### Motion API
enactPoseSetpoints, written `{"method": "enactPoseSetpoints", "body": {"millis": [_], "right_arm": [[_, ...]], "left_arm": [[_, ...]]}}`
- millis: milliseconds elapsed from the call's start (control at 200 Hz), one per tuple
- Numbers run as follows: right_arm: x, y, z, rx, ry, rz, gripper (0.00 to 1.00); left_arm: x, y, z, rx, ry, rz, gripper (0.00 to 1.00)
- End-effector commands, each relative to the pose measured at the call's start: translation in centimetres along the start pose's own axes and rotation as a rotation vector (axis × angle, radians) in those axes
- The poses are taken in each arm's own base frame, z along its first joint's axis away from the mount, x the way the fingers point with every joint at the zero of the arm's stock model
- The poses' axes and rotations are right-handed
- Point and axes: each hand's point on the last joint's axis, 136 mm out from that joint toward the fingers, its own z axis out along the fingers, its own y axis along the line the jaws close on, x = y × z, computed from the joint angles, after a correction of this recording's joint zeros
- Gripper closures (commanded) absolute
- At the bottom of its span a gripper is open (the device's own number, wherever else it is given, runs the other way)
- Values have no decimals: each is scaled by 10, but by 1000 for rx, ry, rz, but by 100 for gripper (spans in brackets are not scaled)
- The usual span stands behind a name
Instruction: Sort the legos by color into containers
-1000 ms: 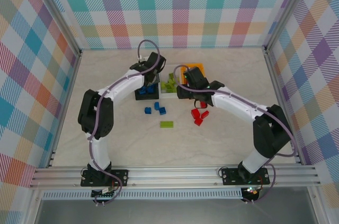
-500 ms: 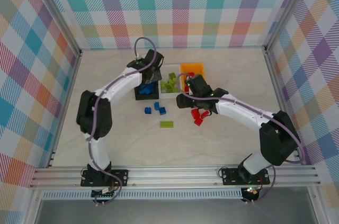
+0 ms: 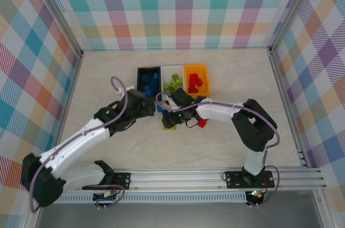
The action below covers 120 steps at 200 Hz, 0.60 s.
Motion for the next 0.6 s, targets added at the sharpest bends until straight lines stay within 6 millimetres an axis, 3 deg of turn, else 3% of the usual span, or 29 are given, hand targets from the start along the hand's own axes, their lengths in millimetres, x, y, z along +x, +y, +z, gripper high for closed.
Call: {"method": "enactPoseSetpoints", "body": {"millis": [0,225,390,595], "right_arm": [[-10,14,8,-45,-7,-48,26],[29,26,14,-37,91,-71,30],[64,26,13,62,167,-108,35],[76,11,20,259,213,-172,39]], "left_arm": [[12,24,-19,2,-18,-67,0],[29,56,-32,-51,-15,-60,0],[26,57,-32,-57,-30,-43,0],[25,56,-27,-76,-19,-23,0]]}}
